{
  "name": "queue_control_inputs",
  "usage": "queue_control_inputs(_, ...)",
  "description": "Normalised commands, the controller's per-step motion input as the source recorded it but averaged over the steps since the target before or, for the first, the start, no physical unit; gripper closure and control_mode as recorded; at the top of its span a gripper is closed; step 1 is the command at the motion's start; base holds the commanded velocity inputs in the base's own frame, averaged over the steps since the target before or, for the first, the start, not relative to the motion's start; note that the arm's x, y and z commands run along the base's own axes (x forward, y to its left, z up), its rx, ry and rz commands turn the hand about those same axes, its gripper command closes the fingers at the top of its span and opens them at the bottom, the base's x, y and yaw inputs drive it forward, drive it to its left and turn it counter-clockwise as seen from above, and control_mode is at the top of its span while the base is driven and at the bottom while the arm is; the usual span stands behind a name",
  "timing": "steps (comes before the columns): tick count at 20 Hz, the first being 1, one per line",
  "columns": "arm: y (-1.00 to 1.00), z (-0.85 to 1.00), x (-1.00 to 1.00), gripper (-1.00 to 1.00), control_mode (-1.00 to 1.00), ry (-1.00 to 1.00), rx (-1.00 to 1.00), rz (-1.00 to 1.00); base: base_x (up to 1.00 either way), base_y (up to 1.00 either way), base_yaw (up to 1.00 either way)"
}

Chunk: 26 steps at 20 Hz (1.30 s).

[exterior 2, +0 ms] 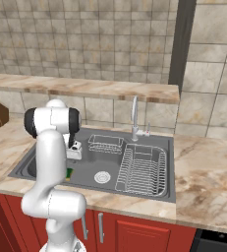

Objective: Pick up the sponge and sponge from the sink, and place them back in the cabinet, and close the cabinet door.

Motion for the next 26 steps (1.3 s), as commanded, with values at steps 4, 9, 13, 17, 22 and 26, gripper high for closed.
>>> queue_control_inputs(4,0.02,-0.2,0.02,-1.0,-1.0,0.0,0.0,0.0,0.0,0.0,0.0)
queue_control_inputs(9,0.0,-0.16,0.0,-1.0,-1.0,0.0,0.0,0.0,0.0,0.0,0.0)
queue_control_inputs(13,0.0,-0.11,0.0,-1.0,-1.0,0.0,0.0,0.0,0.0,0.0,0.0)
queue_control_inputs(17,0.0,-0.14,0.0,-1.0,-1.0,0.0,0.0,0.0,0.0,0.0,0.0)
queue_control_inputs(22,0.0,-0.16,0.0,-1.0,-1.0,0.03,0.0,0.0,0.0,0.0,0.0)
queue_control_inputs(26,0.03,-0.15,0.0,-1.0,-1.0,0.04,0.0,0.0,0.0,0.0,0.0)
